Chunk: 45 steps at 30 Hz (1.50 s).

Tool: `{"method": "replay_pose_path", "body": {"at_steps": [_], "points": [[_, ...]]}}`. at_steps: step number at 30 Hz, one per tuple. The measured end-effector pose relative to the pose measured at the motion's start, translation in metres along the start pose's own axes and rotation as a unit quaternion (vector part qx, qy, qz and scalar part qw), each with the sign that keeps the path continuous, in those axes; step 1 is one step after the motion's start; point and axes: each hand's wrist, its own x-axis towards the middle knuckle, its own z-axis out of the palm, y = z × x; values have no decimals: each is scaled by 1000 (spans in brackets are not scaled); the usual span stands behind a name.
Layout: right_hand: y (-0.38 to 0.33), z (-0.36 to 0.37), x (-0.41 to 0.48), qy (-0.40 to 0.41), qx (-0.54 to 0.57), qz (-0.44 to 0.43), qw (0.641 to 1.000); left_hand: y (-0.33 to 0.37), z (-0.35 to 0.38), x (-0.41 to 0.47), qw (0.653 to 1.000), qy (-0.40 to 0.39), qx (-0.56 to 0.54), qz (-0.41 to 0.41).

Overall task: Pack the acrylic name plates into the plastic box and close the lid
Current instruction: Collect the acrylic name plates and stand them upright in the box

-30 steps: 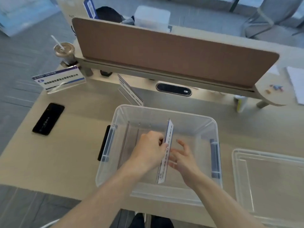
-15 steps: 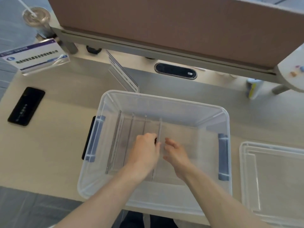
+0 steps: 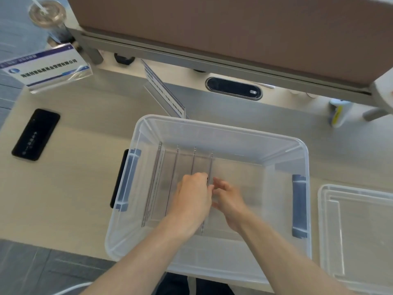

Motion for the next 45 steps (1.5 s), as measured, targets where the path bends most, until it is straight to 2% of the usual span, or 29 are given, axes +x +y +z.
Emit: {"method": "replay_pose_path", "body": {"at_steps": [15,21,24,26,29,34,38,42,45], "points": [[5,1,1,-4,2,-24,1000,3,2,4,1000,4,31,4],[-14,1,-26,-9,35,-57,998,15,-13,4,998,-26,63,-9],[-36,-6,-53,10,129,-105,986,34,-49,-1,999,-11,47,22],[-59,-14,-73,4,158,-152,976,52,-86,-4,997,47,39,37],[-108,-31,-107,4,164,-229,959,80,-149,-6,990,130,21,59],[-180,-52,-158,-20,149,-335,930,114,-241,-18,980,178,-19,81],[-213,-54,-175,-33,155,-359,920,109,-283,-20,975,201,-66,69],[-229,-44,-171,-27,149,-358,921,79,-301,-4,963,180,-200,15],[-235,-30,-156,-21,144,-345,927,58,-303,15,959,158,-234,-20]]}}
